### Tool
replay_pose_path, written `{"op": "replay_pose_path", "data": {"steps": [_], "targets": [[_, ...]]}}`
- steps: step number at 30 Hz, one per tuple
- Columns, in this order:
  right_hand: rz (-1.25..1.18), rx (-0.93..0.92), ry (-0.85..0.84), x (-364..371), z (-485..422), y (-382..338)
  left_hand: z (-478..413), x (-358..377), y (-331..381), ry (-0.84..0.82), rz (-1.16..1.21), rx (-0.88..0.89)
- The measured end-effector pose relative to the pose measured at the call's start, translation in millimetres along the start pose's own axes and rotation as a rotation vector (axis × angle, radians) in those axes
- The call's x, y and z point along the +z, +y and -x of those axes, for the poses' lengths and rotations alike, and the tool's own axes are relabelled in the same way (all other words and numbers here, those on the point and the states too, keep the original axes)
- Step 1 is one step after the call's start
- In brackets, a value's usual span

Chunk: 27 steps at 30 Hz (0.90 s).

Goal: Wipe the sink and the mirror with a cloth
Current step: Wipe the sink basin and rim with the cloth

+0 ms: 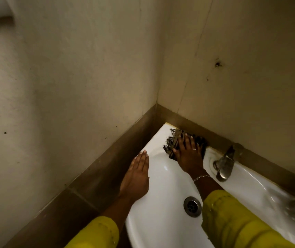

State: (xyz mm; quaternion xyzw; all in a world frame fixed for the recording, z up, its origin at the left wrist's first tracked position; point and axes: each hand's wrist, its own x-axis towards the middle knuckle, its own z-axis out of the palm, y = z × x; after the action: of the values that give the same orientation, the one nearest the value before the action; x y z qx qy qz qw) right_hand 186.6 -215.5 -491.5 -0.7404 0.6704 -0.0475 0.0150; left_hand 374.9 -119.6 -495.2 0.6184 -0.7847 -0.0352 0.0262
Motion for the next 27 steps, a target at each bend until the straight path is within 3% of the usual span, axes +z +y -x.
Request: {"op": "replay_pose_path", "data": {"steps": [11,24,27], "targets": [[-0.03,0.238,0.029,5.8,49.0,15.2,0.3,-5.2,2.5,0.004,0.113,-0.031],[-0.063,0.094,0.046,7.8,1.5,8.2,-1.1,4.3,0.7,0.055,0.07,-0.048],[-0.073,0.044,0.02,5.4,-5.3,-5.5,-3.9,7.5,-3.2,-0.078,0.084,-0.069]]}}
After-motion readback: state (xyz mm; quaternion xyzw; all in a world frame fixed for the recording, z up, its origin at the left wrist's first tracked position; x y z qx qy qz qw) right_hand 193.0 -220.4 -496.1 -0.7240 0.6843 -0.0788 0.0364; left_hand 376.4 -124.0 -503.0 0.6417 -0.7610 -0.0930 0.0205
